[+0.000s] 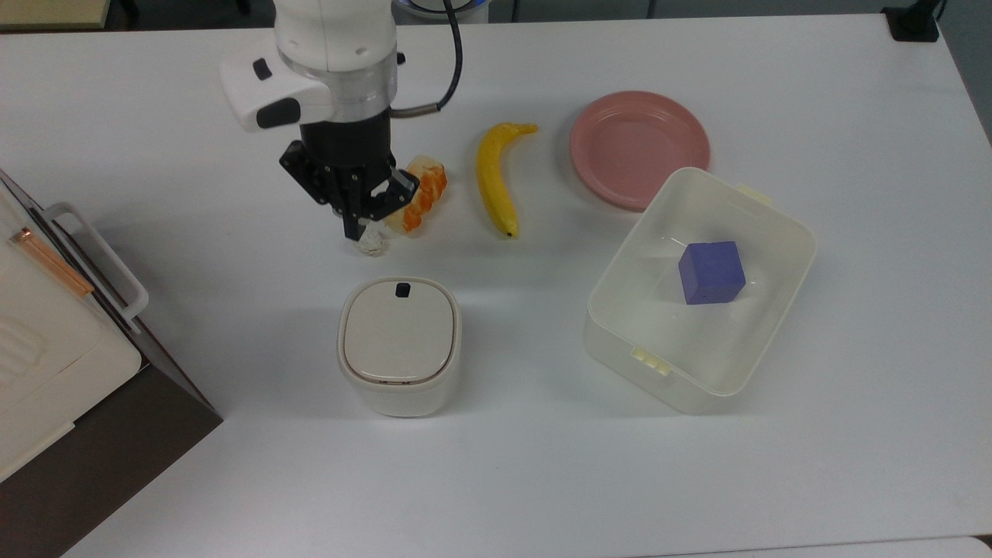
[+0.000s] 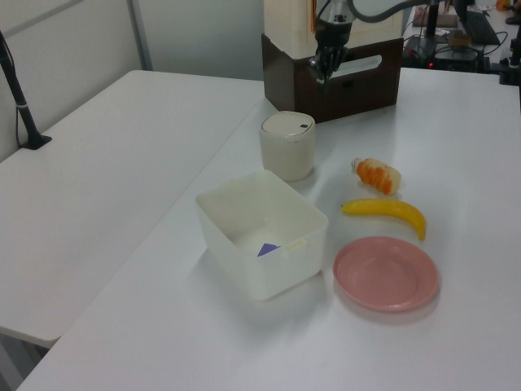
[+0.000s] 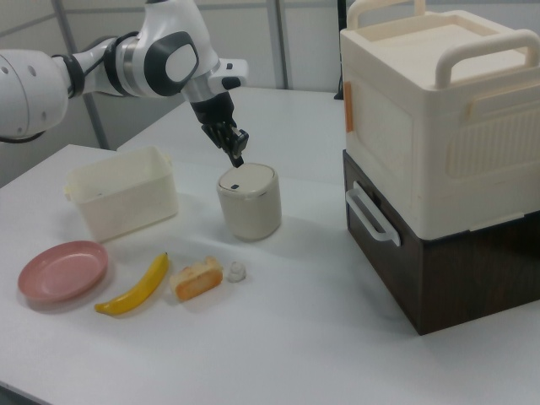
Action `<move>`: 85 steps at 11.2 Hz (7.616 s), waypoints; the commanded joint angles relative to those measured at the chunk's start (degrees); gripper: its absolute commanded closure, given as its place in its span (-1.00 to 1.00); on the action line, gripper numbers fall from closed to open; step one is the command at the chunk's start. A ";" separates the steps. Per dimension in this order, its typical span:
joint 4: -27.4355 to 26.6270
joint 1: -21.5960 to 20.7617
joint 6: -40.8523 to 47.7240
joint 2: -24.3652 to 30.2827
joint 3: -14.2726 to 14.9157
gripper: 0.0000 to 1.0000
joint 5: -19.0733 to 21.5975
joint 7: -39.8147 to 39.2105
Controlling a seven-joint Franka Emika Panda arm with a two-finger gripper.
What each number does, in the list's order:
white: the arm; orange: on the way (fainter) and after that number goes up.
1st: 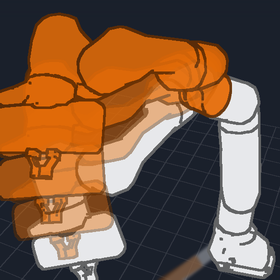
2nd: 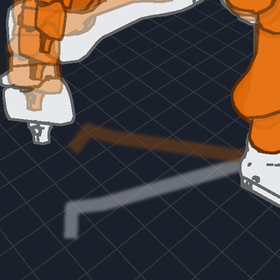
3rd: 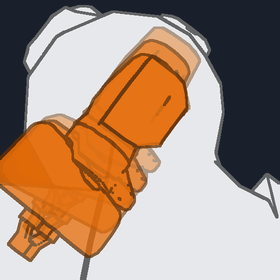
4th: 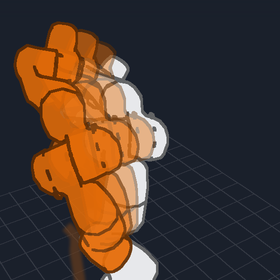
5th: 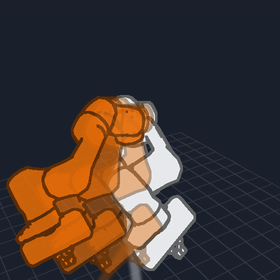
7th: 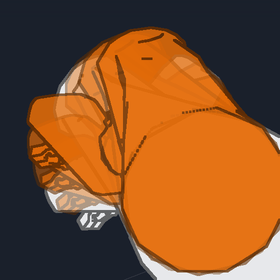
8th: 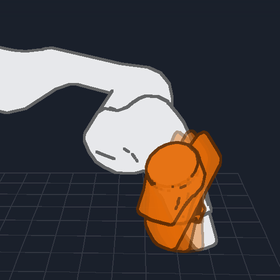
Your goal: Open the trash can
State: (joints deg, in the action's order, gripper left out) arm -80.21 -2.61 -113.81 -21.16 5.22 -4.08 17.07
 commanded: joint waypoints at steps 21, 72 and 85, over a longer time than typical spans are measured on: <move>0.50 -0.38 -9.85 -9.96 -5.75 1.00 -15.25 16.32; -10.31 3.40 25.22 25.11 -1.35 -1.00 5.05 -19.97; -10.31 -0.11 22.49 24.58 -0.03 -1.00 5.14 -19.62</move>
State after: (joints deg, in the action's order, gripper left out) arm -89.15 -0.76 -89.79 2.37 3.26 0.49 -2.29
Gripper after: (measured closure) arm 0.000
